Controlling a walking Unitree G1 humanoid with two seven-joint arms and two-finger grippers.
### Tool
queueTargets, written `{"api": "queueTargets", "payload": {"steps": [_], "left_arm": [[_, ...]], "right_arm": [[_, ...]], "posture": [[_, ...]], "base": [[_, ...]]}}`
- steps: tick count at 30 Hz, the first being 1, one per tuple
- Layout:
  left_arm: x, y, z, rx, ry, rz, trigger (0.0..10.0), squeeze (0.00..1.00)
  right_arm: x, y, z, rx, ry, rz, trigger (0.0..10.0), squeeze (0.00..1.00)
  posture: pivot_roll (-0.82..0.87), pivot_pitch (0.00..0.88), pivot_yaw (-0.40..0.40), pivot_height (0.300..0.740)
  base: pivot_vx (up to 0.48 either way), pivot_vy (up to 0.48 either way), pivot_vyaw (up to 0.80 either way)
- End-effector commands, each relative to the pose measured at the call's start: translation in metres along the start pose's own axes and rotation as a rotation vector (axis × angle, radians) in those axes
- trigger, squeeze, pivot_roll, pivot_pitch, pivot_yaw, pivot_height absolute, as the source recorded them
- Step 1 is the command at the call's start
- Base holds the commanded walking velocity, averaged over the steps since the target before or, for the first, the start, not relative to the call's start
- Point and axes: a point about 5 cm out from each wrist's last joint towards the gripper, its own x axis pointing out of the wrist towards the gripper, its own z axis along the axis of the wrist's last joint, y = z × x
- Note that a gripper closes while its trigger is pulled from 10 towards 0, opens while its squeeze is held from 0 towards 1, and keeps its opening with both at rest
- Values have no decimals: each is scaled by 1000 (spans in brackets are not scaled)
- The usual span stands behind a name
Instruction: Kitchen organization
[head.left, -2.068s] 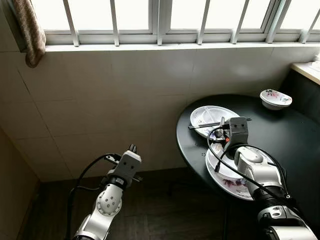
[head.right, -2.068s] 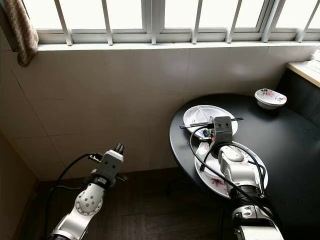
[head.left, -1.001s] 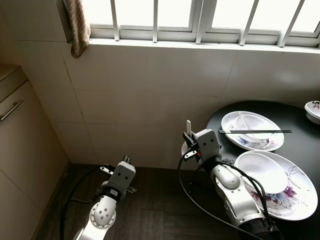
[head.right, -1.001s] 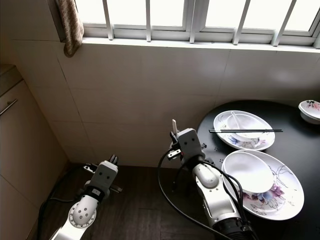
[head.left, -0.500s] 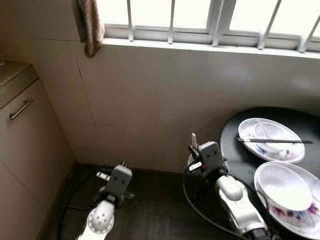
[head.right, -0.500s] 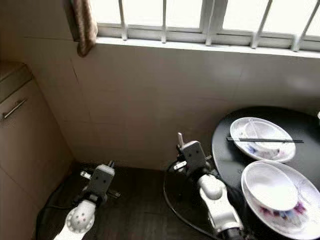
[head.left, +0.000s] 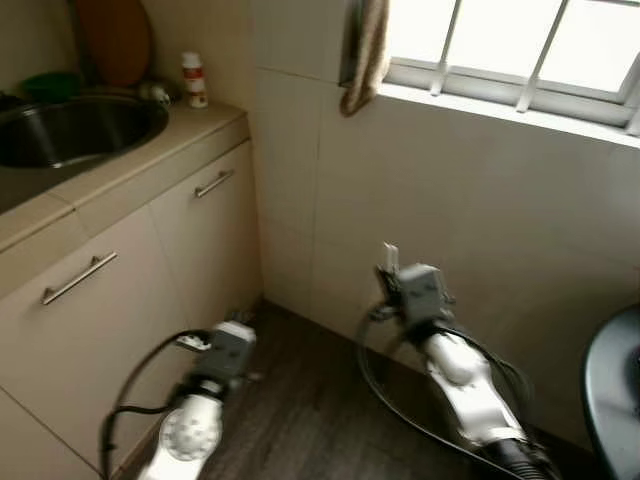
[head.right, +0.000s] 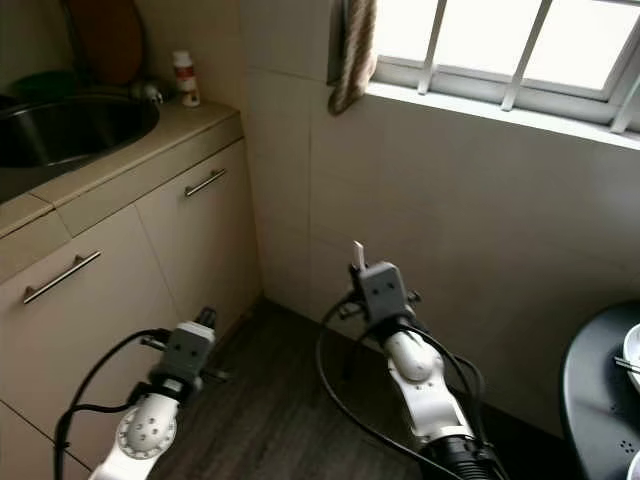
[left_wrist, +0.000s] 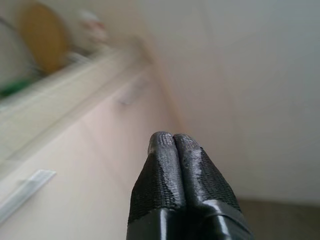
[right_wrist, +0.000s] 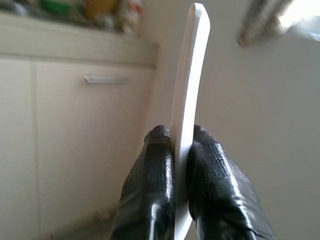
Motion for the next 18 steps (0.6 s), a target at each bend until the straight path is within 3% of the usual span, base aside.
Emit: {"api": "queueTargets", "payload": {"steps": [1,8,9,10,11,12,13,18], "left_arm": [[6,-2,17,-16,-81,16,10000,0],[17,11,43,-42,-184,69,10000,0],[17,12,45,-43,-192,73,10000,0],[18,12,47,-45,-196,75,10000,0],[18,13,49,-45,-202,77,10000,0],[19,14,51,-45,-207,78,10000,0],[20,14,55,-47,-223,83,10000,0],[21,16,64,-35,-255,85,10000,0]], "right_arm": [[2,-12,9,-37,-45,-42,0,0],[16,-18,36,-21,-162,-86,0,0],[17,-19,38,-18,-169,-90,2118,0],[18,-19,39,-16,-171,-93,2118,0],[19,-19,41,-10,-180,-91,8667,0],[20,-19,43,-5,-186,-90,8667,0],[21,-19,48,8,-210,-89,10000,0],[25,-20,56,36,-236,-98,10000,0]], "posture": [[-53,0,-29,740],[-46,0,-30,740],[-46,0,-30,740],[-46,0,-30,740],[-44,0,-30,740],[-44,0,-30,740],[-43,0,-30,740],[-39,0,-31,740]], "base": [[0,0,800],[332,0,686],[398,0,0],[398,0,0],[398,0,0],[398,0,0],[401,0,0],[398,0,0]]}}
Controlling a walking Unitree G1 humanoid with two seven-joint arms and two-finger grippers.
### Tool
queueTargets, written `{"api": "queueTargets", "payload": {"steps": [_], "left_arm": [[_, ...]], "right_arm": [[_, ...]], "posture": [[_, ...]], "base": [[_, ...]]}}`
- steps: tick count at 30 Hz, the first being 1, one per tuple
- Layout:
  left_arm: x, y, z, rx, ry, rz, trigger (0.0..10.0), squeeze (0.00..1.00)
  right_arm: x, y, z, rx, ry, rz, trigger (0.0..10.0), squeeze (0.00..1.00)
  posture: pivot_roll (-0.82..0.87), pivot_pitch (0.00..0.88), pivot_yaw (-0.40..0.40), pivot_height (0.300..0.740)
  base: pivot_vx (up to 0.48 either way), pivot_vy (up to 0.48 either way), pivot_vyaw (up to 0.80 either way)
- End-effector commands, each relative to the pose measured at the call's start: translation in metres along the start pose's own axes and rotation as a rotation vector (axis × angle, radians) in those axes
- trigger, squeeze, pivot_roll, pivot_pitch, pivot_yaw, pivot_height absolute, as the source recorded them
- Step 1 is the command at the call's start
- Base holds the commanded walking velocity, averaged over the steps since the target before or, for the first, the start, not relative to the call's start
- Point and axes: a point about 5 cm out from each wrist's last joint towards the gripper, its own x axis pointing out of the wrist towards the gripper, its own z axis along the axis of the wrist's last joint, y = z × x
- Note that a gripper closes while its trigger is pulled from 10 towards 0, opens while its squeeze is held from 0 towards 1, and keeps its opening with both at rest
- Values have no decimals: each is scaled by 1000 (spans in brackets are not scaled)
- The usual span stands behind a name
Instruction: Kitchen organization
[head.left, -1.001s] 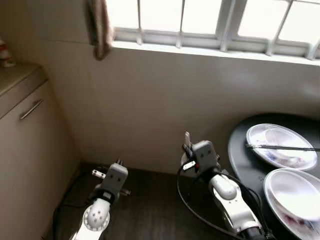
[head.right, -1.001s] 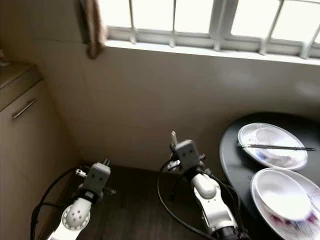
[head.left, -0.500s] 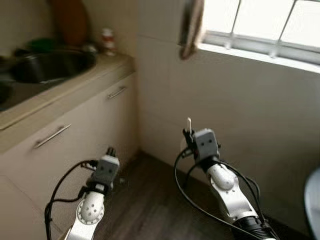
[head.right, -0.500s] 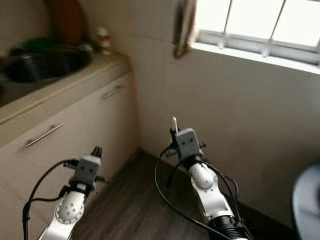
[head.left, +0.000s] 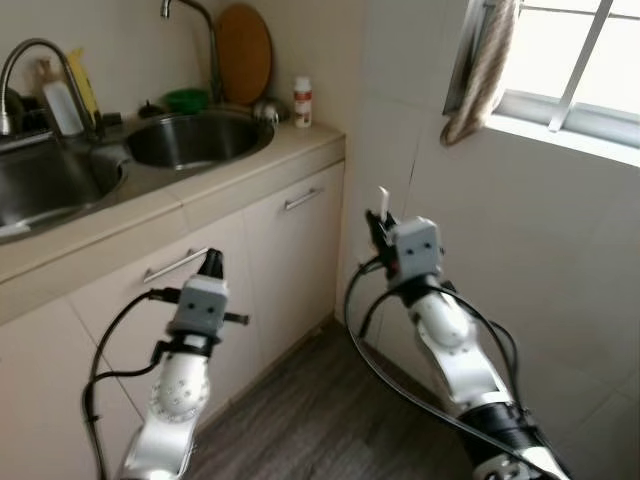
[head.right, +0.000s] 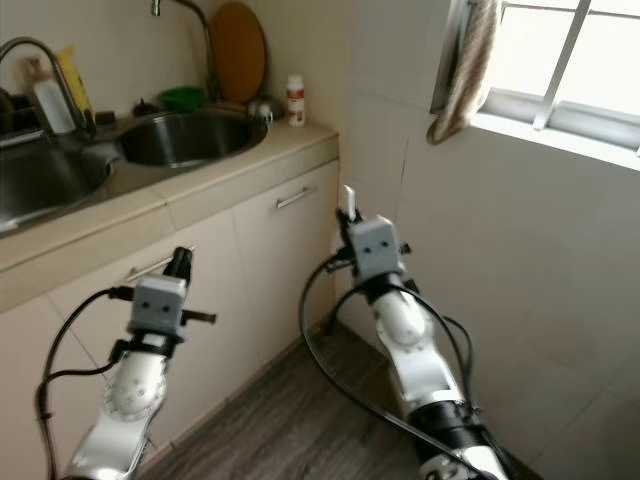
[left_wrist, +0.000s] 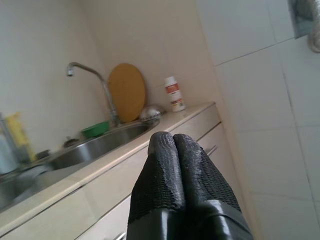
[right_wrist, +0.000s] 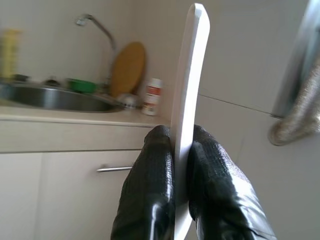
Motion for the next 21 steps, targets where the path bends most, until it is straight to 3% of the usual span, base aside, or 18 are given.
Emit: {"api": "queueTargets", "payload": {"steps": [1,7,8,21], "left_arm": [[3,10,4,27,-11,21,10000,0],[8,14,12,25,-33,32,10000,0],[10,14,14,27,-41,34,10000,0],[23,20,40,38,-129,54,10000,0]], "right_arm": [[7,7,9,34,-34,16,10000,0],[13,11,15,25,-51,49,10000,0],[15,14,18,-14,-62,74,10000,0],[35,18,49,33,-169,86,10000,0]], "posture": [[-38,0,-31,740],[-37,0,-30,740],[-37,0,-30,740],[-33,0,-33,740]], "base": [[394,0,0],[396,0,194],[398,0,800],[394,0,800]]}}
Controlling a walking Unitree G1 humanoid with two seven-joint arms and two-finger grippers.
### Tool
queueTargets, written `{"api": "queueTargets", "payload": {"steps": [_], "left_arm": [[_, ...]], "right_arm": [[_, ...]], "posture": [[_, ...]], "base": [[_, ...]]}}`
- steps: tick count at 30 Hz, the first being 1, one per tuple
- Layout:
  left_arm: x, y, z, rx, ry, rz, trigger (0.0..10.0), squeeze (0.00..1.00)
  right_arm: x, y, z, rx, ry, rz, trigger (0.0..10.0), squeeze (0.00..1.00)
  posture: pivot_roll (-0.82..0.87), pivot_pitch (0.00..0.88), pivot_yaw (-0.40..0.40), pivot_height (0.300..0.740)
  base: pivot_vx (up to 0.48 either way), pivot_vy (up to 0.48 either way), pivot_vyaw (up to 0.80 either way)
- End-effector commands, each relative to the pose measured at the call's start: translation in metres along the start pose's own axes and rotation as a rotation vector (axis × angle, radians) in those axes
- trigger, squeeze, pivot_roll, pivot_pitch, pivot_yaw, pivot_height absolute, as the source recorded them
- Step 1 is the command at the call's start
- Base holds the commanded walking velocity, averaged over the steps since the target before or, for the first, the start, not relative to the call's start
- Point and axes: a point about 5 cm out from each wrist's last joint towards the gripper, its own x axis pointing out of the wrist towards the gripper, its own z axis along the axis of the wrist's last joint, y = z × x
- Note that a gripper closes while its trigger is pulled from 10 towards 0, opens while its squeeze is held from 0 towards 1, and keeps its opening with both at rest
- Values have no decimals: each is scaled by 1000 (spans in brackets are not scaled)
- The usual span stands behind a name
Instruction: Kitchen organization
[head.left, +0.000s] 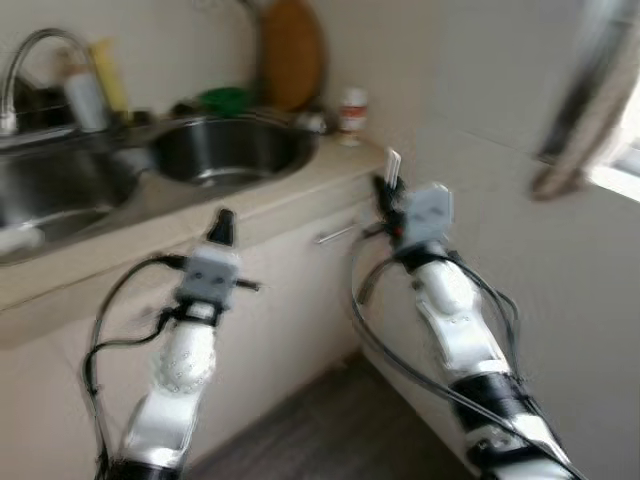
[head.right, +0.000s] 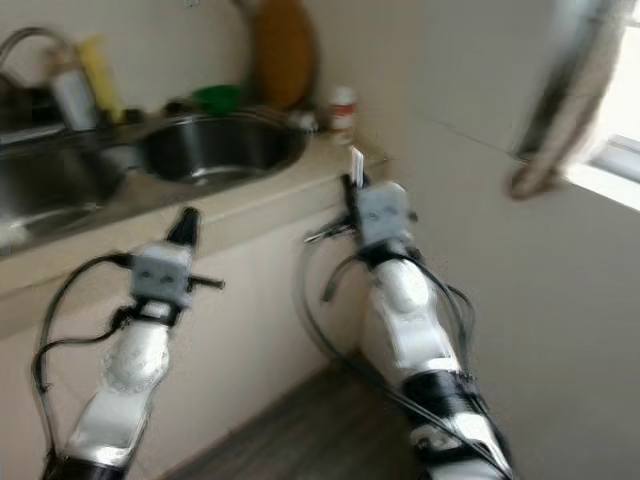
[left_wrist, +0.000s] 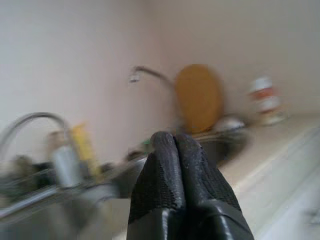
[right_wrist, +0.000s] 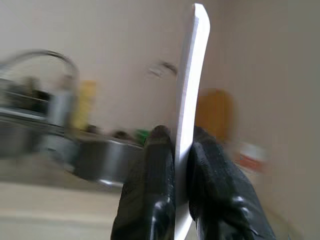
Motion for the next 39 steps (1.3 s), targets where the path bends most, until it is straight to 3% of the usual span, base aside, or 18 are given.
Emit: {"api": "queueTargets", "payload": {"steps": [1,8,13,25,30,39], "left_arm": [[3,-6,8,-16,-25,-16,10000,0],[6,-3,15,-13,-44,-4,10000,0],[15,3,33,1,-117,13,10000,0],[16,-3,28,-6,-94,-3,10000,0],[17,-3,28,-9,-88,-5,10000,0],[19,-4,30,-8,-95,-9,10000,0]], "right_arm": [[0,-13,4,-6,-13,-33,10000,0],[7,-16,11,23,-41,-52,10000,0],[9,-25,13,63,-44,-110,10000,0],[11,-26,12,46,-38,-97,10000,0],[12,-20,11,-4,-27,-52,10000,0],[15,-21,10,15,-20,-55,10000,0]], "posture": [[-33,0,-35,740],[-31,0,-38,740],[-31,0,-39,740],[-38,0,-37,740],[-33,0,-40,740],[-30,0,-41,740]], "base": [[371,0,800],[370,0,800],[369,0,0],[359,0,0],[356,0,750],[149,0,800]]}}
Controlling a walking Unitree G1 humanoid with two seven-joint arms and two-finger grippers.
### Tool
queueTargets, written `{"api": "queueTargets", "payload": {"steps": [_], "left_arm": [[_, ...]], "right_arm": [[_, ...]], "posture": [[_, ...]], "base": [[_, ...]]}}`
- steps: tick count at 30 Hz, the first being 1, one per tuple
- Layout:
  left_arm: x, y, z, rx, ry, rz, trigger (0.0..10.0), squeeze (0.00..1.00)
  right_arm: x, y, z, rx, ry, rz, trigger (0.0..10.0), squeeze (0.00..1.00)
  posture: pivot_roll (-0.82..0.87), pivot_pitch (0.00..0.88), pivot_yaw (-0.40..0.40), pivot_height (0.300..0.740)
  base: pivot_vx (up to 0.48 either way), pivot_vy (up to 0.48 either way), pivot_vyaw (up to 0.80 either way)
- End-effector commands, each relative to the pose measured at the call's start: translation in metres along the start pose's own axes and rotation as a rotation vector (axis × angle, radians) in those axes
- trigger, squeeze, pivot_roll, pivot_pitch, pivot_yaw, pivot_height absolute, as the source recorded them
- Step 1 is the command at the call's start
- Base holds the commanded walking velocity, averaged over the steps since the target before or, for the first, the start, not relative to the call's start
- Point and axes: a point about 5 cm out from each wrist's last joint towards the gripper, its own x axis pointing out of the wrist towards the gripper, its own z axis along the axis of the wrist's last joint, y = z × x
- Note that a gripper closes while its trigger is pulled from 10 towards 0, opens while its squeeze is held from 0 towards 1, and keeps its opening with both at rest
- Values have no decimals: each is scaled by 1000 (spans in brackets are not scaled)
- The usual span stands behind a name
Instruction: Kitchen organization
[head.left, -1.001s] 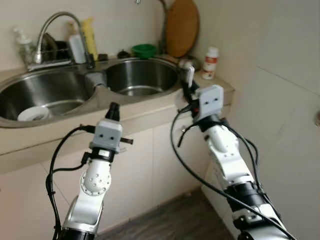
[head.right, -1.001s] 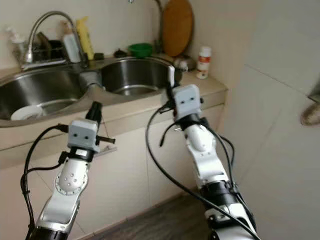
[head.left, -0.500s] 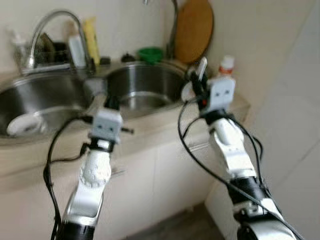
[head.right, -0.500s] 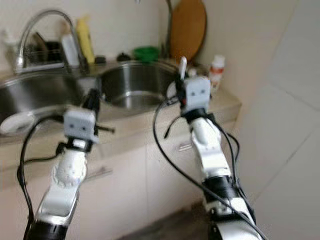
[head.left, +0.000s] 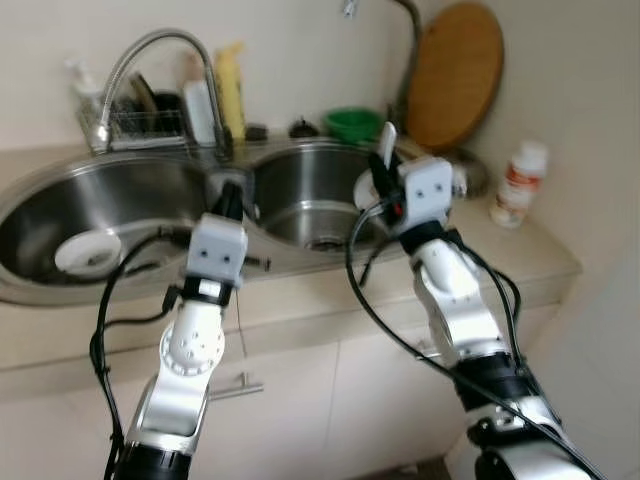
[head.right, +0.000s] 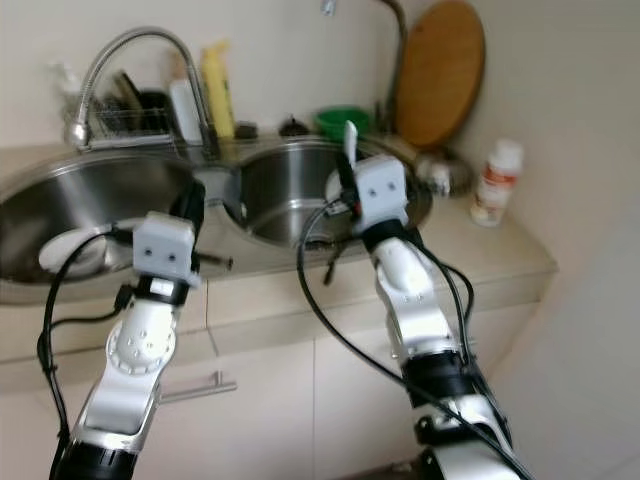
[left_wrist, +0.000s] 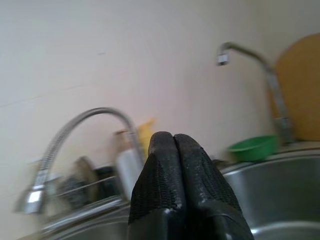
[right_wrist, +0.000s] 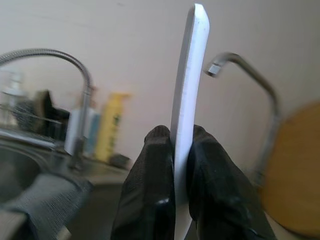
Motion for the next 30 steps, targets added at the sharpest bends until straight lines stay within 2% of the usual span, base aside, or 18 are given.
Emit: {"api": "queueTargets", "payload": {"steps": [1,11,17,19,25,30], "left_arm": [[-1,4,0,13,5,7,10000,0],[-1,4,0,12,12,2,10000,0],[-1,5,0,7,9,1,10000,0],[-2,7,1,-7,2,12,10000,0],[-2,7,3,-20,-6,13,10000,0],[-2,6,3,-25,-7,12,10000,0]], "right_arm": [[6,11,5,28,-16,30,10000,0],[10,5,-2,30,27,-4,10000,0],[13,-3,-11,44,89,-73,10000,0],[13,-6,-18,9,139,-94,10000,0],[14,-9,-31,-33,228,-94,10000,0],[17,-9,-34,-32,248,-93,10000,0]], "posture": [[-29,0,-41,740],[-22,0,-39,740],[-13,0,-39,740],[-13,0,-39,740],[-10,0,-41,740],[-9,0,-43,740]], "base": [[0,0,800],[0,0,800],[0,0,0],[0,0,0],[41,0,0],[283,0,0]]}}
